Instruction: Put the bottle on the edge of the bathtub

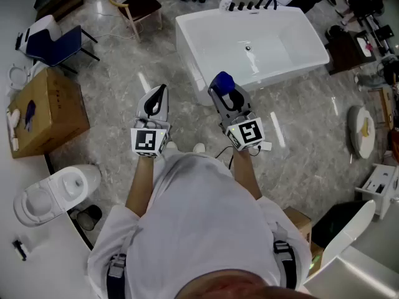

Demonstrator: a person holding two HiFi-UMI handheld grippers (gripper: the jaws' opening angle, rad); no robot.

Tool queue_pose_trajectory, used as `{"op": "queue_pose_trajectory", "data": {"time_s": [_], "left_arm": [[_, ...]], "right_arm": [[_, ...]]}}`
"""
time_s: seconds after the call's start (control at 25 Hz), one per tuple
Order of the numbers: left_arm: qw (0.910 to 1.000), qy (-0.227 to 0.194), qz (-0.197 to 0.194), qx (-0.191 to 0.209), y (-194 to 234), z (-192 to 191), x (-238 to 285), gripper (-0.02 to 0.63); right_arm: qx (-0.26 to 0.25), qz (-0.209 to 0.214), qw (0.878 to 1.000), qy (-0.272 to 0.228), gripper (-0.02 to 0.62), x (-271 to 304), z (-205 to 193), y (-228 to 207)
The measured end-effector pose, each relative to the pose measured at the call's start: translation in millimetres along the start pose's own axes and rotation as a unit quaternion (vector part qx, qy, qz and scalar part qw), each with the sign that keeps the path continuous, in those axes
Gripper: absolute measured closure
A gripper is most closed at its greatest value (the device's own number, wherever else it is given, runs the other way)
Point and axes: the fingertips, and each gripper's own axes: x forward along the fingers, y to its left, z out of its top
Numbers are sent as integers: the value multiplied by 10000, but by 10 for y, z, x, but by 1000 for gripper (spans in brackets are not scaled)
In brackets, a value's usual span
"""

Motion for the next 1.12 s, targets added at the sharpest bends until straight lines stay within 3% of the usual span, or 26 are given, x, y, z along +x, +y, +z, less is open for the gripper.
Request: {"op": "queue_pose_trajectory", "data": {"time_s": [0.72,1.12], "left_arm": [[9991,196,54,381,149,-22,-190,609],[9996,125,42,246,667,-72,-416,609]], "right_arm": [[133,-173,9998,-8,442,38,-58,44],[175,-167,9997,84,442,381,-57,354]]}}
